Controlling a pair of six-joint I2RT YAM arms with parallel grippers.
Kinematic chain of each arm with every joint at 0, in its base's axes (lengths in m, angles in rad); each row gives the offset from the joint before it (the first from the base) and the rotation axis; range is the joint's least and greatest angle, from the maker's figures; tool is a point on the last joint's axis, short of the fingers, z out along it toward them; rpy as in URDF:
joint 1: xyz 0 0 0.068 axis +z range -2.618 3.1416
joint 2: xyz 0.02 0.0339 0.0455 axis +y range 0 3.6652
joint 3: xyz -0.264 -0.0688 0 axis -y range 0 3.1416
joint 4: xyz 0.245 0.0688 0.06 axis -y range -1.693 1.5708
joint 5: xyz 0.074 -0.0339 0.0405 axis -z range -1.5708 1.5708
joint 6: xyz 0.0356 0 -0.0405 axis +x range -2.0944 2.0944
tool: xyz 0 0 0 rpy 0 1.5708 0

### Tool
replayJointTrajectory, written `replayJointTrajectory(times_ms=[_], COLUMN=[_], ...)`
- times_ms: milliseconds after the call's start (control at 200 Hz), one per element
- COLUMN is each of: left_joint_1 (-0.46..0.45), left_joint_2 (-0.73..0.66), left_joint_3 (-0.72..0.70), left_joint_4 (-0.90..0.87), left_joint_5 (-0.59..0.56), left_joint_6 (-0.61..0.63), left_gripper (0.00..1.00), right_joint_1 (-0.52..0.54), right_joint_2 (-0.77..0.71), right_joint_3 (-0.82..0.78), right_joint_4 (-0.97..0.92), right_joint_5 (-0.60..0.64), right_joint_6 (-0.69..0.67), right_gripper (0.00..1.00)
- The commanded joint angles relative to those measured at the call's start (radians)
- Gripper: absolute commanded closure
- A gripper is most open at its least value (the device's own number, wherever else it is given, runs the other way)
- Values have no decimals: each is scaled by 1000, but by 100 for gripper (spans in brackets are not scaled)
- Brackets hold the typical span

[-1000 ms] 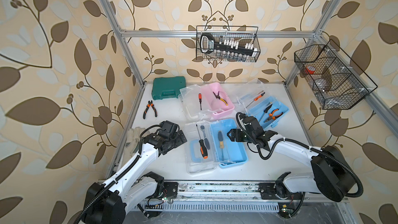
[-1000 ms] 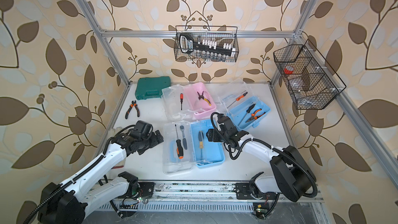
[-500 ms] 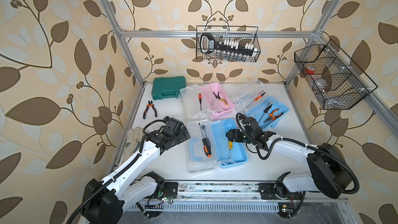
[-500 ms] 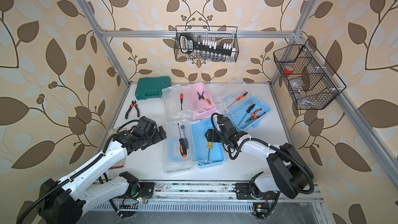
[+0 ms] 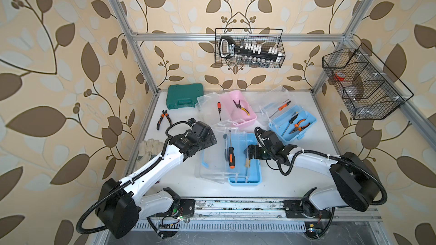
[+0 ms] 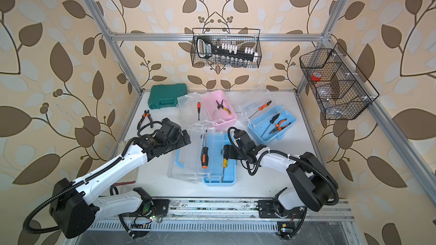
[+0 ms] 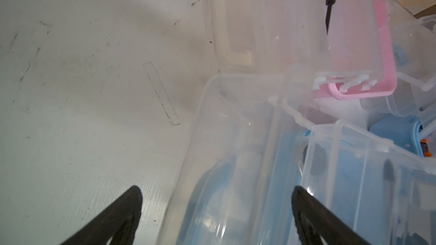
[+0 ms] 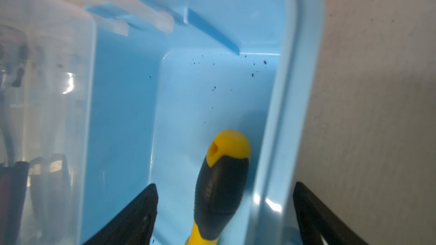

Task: Close toolboxes
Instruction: Close the toolbox lid.

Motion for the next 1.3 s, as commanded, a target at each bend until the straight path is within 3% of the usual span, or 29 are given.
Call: replayJointTrajectory(times_ms=[0,570,1295], left_joint_1=[-55,-169,-180], left_joint_2=[38,152,107], left_joint_3=[55,174,166], left_joint_4=[79,103,80], left_joint_5=[64,25,-33], left_joint_6=[30,50,67], left_gripper=[1,1,1], right_joint_1=[37,44,45], right_joint_2=[7,41,-66], right_joint_3=[35,31,18], right_joint_4=[92,140,101], right_joint_5=[-95,-95,58], right_joint_6=[2,22,40], right_gripper=[13,13,13])
